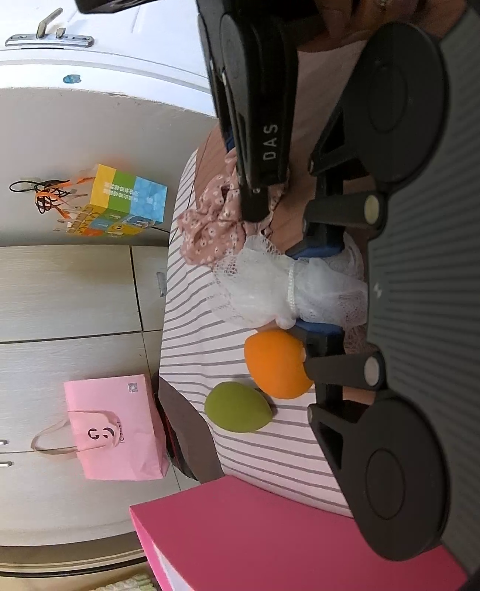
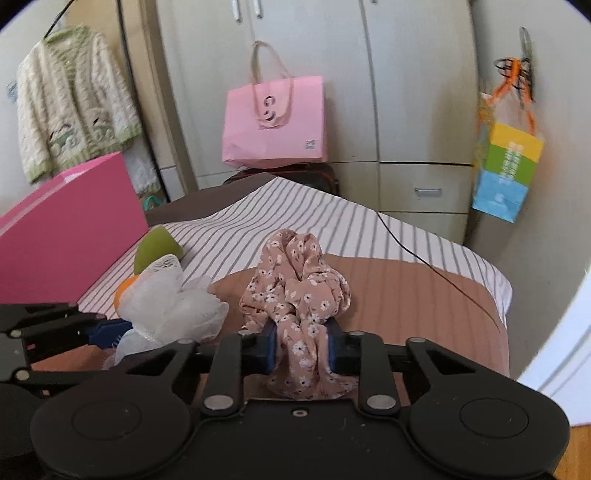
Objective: Organize soft objects
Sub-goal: 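Close the right gripper on the floral cloth while the left gripper closes on the mesh puff, then lift the floral cloth with the right gripper while the left gripper carries the mesh puff over the box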
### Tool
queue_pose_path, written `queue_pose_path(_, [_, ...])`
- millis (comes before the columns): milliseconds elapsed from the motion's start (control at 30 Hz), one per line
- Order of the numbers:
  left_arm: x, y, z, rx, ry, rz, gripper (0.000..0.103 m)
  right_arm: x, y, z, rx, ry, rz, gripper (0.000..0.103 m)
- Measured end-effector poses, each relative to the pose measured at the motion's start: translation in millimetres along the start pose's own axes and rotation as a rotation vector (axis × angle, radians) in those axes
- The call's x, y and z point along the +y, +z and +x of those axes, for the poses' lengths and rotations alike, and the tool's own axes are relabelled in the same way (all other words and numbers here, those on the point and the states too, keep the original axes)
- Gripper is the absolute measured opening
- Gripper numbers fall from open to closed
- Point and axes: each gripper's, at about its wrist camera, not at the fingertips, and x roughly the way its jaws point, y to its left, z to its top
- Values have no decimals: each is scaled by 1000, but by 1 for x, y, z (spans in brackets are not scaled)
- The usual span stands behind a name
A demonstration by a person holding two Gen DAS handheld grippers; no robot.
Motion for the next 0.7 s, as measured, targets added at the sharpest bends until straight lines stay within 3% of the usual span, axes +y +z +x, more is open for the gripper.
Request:
queue_pose_path(300, [4, -5, -24, -59, -52, -35, 30, 3, -18, -28, -24, -22, 146, 24])
queue_pose_path(467, [7, -9, -36, -56, -108, -72, 30, 19, -30, -43, -38, -96, 95, 25])
queue_pose_path(700, [14, -14, -55, -54, -160, -117, 30, 31, -38, -60, -49, -118, 77, 25])
